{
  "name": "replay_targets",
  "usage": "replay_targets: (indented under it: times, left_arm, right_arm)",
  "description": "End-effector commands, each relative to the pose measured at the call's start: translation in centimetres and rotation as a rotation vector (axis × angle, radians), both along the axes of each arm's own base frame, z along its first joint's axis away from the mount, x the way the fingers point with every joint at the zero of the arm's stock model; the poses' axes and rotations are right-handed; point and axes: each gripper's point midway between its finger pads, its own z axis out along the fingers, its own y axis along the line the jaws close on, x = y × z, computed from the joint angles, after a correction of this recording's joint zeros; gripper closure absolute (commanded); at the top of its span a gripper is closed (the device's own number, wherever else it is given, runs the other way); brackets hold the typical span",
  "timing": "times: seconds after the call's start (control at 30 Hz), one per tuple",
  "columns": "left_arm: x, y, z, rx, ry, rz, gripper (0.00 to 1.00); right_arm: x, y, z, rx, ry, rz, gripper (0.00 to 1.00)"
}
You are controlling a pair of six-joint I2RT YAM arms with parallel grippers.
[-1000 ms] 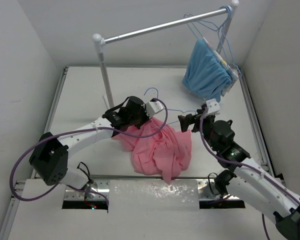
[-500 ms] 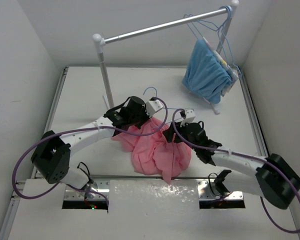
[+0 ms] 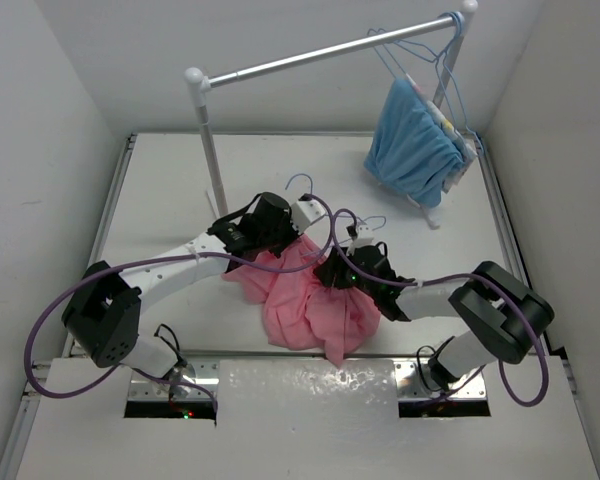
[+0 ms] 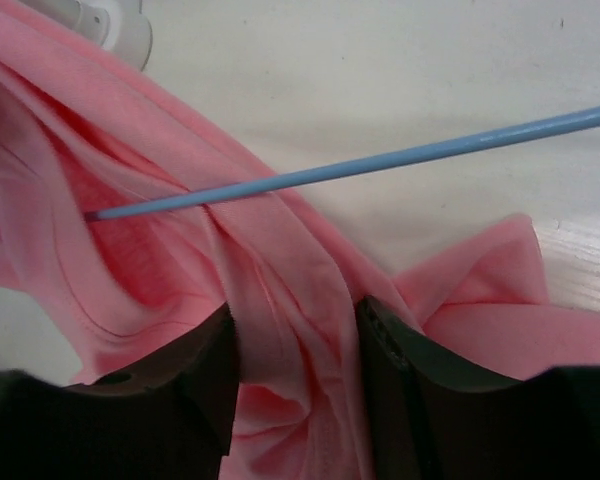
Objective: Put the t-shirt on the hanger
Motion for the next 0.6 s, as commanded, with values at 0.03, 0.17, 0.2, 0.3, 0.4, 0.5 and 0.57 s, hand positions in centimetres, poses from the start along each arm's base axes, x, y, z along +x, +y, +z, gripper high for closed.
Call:
replay_targets:
  times: [0.03,0.17,0.2,0.3,0.4,0.5,0.57]
  left_arm:
    - [1.8,-1.1,3.5,-0.085,-0.089,0.018,1.00]
    - [2.0,-0.5,4.0,-0.107,-0.085,0.027,1.00]
    - [2.0,-0.5,4.3,-0.114,-0.089,0.020,1.00]
    - [2.1,0.6,4.4,-0.110,-0.096,0.019,1.00]
    - [2.4,1.9,4.1,-0.119,-0.105,0.016,1.00]
    - [1.4,2.0,3.4,-0.115,-0.093,-0.059,1.00]
    - [0.2,1.9,2.8,-0.110,-0.087,-0.119,1.00]
  right_arm:
    - [0.6,0.4,0.0,0.009,0.008,-0.030,0.63]
    - [0.0,-2.4,-2.2,-0.070,0.061,-0.130,1.00]
    - [-0.1,-3.3,-2.5,-0.085,0.068,-0.163,1.00]
    - [0.0,-7.2,-3.1,-0.108,0.087,-0.278,1.00]
    - [0.3,-11.3,-3.0,-0.066,0.095,-0.387,1.00]
    - [1.0,-14.0,-2.8,-0.111,0.095,-0.438,1.00]
    - [1.3,-14.9,-2.4,-0.103,0.096,-0.459,1.00]
